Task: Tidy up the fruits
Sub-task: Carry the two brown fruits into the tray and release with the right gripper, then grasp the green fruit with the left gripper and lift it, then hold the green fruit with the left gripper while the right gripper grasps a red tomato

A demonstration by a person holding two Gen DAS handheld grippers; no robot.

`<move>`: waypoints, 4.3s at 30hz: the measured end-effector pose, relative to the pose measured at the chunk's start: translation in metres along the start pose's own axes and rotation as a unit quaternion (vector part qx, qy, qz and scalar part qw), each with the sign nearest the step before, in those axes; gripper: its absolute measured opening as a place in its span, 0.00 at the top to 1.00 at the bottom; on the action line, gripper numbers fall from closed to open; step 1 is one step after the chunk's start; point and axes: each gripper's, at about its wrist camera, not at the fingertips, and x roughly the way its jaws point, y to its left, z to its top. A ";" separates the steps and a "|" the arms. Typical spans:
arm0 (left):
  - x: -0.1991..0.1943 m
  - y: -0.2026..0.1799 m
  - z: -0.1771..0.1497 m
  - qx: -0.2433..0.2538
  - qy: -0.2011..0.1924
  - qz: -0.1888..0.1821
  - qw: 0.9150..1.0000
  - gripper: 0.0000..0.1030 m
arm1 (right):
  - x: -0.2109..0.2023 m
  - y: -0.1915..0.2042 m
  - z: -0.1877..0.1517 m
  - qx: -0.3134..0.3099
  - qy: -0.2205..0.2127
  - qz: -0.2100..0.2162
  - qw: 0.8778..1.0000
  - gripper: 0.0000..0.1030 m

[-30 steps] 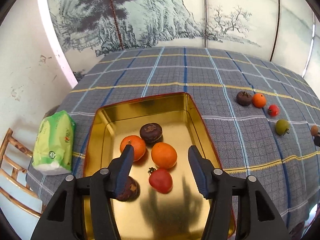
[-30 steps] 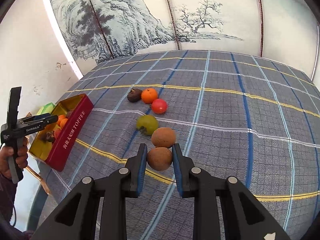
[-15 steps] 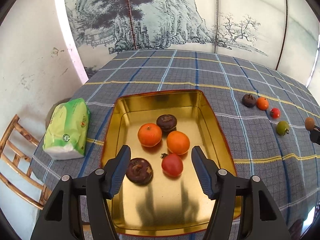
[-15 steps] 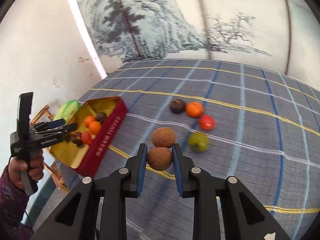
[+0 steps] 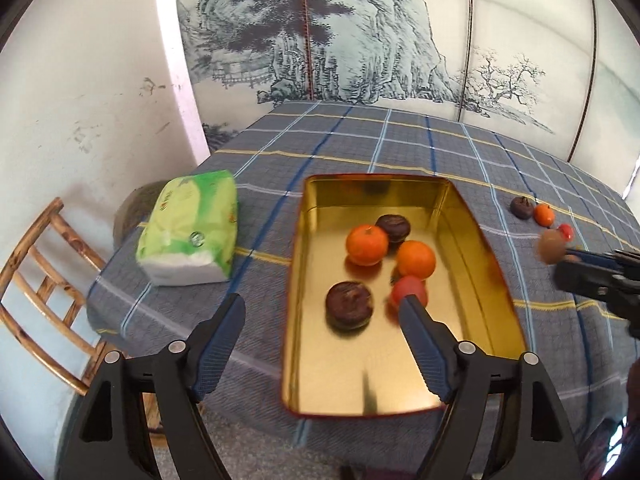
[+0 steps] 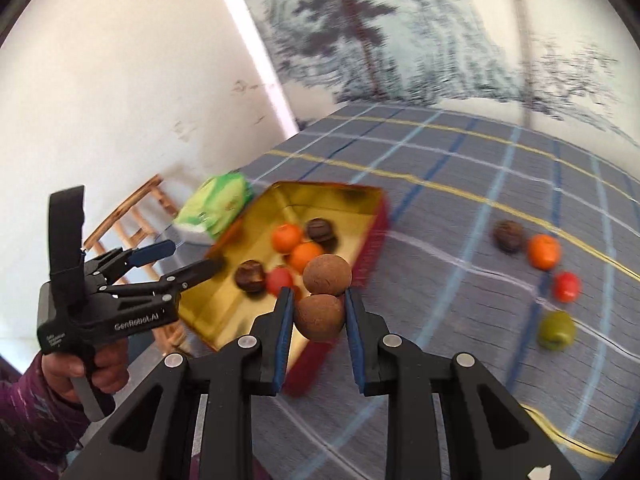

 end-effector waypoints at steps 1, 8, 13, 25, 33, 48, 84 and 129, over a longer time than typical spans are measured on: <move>-0.001 0.003 -0.002 -0.002 0.001 -0.001 1.000 0.23 | 0.008 0.006 0.002 -0.004 0.006 0.007 1.000 0.77; -0.005 0.026 -0.016 -0.058 -0.009 -0.018 0.998 0.20 | 0.051 0.031 0.005 -0.019 0.046 0.038 0.998 0.77; -0.004 0.028 -0.018 -0.046 0.008 -0.027 0.999 0.20 | 0.072 0.042 0.002 -0.026 0.067 0.045 0.996 0.77; -0.005 0.026 -0.019 -0.023 0.006 -0.009 1.000 0.20 | 0.099 0.052 -0.005 -0.032 0.095 0.047 0.994 0.77; -0.003 0.024 -0.019 -0.020 0.011 0.002 1.000 0.20 | 0.105 0.054 -0.006 -0.035 0.102 0.044 0.993 0.77; -0.010 0.011 -0.019 0.006 0.004 0.011 1.000 0.20 | 0.066 0.040 0.003 -0.015 0.041 0.059 0.997 0.67; 0.072 -0.306 0.053 0.220 0.087 -0.274 0.932 0.29 | -0.126 -0.232 -0.144 0.197 -0.077 -0.187 0.959 0.32; 0.022 -0.215 0.041 0.066 0.086 -0.299 0.948 0.62 | 0.004 -0.242 -0.017 0.050 0.022 -0.101 0.993 0.50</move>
